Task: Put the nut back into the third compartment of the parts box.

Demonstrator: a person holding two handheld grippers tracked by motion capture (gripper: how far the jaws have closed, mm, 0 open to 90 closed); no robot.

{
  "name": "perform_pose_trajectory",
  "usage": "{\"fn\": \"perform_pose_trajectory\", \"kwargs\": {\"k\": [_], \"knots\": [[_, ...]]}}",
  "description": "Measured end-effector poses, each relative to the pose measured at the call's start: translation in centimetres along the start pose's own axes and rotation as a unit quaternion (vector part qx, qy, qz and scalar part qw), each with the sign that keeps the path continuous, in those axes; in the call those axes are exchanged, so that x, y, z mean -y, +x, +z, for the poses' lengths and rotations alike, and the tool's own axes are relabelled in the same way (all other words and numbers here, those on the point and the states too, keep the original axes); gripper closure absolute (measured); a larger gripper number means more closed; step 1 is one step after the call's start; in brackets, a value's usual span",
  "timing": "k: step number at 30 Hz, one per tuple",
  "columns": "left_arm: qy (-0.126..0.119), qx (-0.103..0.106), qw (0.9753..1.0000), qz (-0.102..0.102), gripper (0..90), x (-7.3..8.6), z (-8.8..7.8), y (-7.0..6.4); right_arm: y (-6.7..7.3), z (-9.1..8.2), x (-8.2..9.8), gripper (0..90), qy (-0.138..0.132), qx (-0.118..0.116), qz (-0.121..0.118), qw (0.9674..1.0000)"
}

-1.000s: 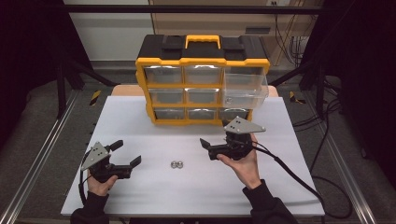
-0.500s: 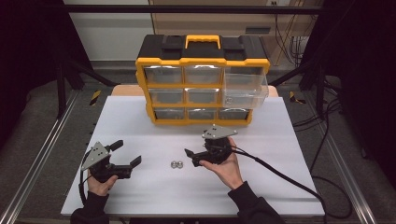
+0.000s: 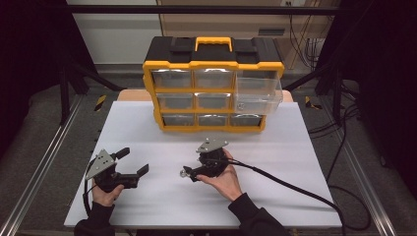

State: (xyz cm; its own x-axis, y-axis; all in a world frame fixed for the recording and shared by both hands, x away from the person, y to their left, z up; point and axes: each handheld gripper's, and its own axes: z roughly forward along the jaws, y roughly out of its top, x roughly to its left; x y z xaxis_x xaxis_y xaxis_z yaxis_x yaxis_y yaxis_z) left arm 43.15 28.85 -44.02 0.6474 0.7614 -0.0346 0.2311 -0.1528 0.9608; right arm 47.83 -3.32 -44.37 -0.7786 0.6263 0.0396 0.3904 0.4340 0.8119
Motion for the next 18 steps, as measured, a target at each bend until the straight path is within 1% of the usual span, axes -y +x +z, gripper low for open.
{"fn": "perform_pose_trajectory", "kwargs": {"k": [5,6,7,8,10,11,13,14,15,17,18], "knots": [[0.001,0.0,1.0,0.001,3.4,0.0,0.0,0.0,0.2,1.6,1.1,17.2,0.023,-0.009,-0.001,0.9997],[0.001,0.0,1.0,0.0,3.4,0.0,0.0,0.0,0.2,1.8,1.2,19.3,0.025,-0.011,0.0,0.9996],[0.001,0.0,1.0,0.0,3.4,0.0,0.0,0.0,0.2,2.3,1.6,24.2,0.029,-0.019,0.001,0.9994],[0.001,0.0,1.0,0.0,3.4,0.0,0.0,0.0,0.2,2.3,1.6,24.2,0.029,-0.019,0.001,0.9994],[0.001,-0.001,1.0,0.0,3.4,0.0,0.0,0.0,0.2,2.6,1.8,28.3,0.036,-0.025,0.0,0.999],[0.001,-0.001,1.0,0.0,3.4,0.0,0.0,0.0,0.2,2.9,2.1,34.2,0.045,-0.03,0.0,0.9985],[0.001,-0.001,1.0,0.0,3.5,0.0,0.0,0.0,0.2,3.0,2.2,35.8,0.047,-0.031,0.0,0.9984],[0.001,-0.001,1.0,0.0,3.5,0.0,0.0,0.0,0.3,3.3,2.3,40.5,0.052,-0.035,0.002,0.9981],[0.001,-0.001,1.0,0.0,3.5,0.0,0.0,0.0,0.3,3.3,2.4,42.1,0.054,-0.038,-0.001,0.9979],[0.001,-0.001,1.0,0.0,3.5,0.0,0.0,0.0,0.3,3.4,2.5,46.1,0.059,-0.039,0.002,0.9975],[0.001,-0.001,1.0,0.0,3.5,0.0,0.0,0.0,0.3,3.4,2.5,46.1,0.059,-0.039,0.002,0.9975]]}}
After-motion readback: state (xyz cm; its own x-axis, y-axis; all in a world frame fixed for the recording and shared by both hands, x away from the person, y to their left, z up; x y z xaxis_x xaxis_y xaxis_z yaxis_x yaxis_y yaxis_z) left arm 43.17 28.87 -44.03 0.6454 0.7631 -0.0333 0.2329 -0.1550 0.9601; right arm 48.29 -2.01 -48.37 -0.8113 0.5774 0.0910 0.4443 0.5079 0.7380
